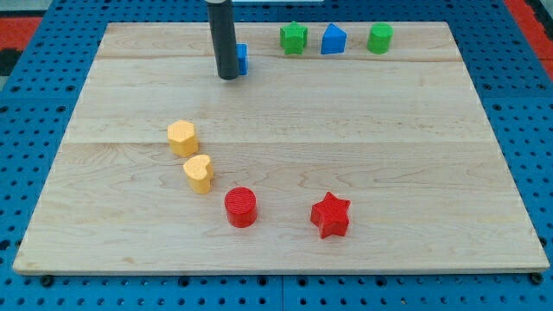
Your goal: Push the blue cube to the top center of the board
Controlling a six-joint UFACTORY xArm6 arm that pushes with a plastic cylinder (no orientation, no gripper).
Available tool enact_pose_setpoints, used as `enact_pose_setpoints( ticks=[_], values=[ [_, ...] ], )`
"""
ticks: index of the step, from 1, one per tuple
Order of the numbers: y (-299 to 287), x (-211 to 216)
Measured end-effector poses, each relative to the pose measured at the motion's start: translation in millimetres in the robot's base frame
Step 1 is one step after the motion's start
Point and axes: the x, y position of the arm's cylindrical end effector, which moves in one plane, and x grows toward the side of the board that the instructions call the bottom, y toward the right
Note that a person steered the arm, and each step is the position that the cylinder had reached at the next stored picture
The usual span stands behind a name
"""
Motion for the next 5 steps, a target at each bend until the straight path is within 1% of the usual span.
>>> enact_pose_setpoints(
  ticks=[2, 5],
  values=[
    [5, -34],
    [14, -47]
  ],
)
